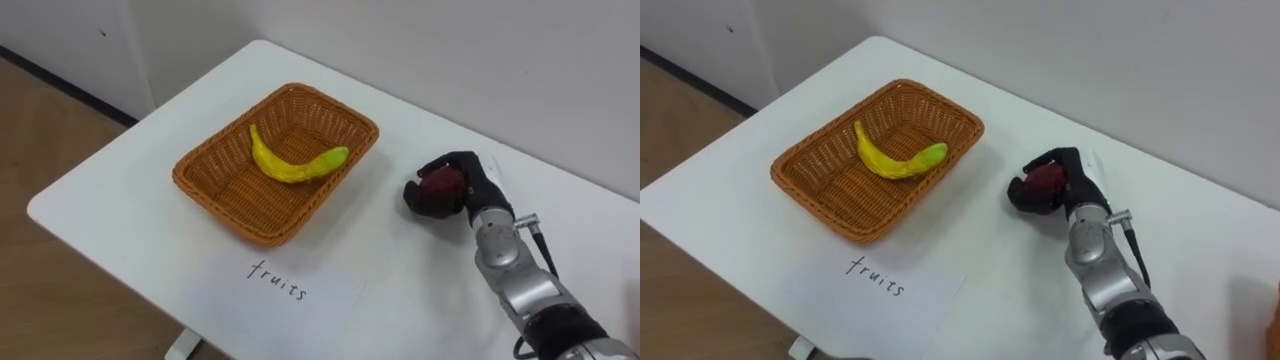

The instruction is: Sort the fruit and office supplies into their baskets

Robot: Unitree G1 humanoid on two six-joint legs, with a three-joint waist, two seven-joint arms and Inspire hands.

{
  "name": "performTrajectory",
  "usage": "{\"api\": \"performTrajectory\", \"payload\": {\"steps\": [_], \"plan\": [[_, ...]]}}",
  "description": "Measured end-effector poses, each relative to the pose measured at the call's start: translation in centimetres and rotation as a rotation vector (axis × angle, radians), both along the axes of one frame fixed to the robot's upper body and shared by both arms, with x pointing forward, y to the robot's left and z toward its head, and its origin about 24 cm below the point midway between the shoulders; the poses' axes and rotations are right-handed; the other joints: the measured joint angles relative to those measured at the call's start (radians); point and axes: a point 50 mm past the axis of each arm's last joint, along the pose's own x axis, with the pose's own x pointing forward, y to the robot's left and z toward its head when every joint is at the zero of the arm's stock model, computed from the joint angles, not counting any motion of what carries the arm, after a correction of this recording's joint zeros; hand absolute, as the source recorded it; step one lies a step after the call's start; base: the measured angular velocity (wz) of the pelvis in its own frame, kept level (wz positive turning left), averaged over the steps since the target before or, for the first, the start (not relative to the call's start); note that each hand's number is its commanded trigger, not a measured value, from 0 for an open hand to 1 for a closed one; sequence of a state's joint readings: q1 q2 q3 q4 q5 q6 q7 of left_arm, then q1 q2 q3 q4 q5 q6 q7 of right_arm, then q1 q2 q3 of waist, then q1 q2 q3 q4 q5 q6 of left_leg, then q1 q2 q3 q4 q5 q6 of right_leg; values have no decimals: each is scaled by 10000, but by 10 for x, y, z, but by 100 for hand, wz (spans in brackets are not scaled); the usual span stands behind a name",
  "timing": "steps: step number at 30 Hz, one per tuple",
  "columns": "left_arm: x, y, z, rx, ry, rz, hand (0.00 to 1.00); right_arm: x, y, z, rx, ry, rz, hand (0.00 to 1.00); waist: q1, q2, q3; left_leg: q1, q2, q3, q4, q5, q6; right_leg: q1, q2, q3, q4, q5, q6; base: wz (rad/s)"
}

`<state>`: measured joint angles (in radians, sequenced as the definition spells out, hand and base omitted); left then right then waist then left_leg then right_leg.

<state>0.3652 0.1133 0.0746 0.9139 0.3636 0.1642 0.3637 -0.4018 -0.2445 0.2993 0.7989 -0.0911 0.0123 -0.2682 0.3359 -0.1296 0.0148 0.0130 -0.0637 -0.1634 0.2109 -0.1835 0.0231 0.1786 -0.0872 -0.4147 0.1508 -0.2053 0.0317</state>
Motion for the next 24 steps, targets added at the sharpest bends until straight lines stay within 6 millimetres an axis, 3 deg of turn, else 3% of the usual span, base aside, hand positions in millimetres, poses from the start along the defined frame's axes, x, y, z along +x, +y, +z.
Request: {"api": "performTrajectory", "payload": {"steps": [12, 24], "plan": [[2, 0, 0, -44, -81, 13, 0, -7, 3, -4, 278, -211, 55, 100, -61, 57, -5, 172, 7, 9, -70, 0, 5, 107, 10, 74, -13, -2, 4, 0], [5, -3, -1, -172, -365, 108, 0, -10, 3, -3, 357, -611, 77, 100, -69, 298, -31, 235, 5, 20, -83, 1, 4, 114, 18, 292, -20, -30, 48, 0]]}}
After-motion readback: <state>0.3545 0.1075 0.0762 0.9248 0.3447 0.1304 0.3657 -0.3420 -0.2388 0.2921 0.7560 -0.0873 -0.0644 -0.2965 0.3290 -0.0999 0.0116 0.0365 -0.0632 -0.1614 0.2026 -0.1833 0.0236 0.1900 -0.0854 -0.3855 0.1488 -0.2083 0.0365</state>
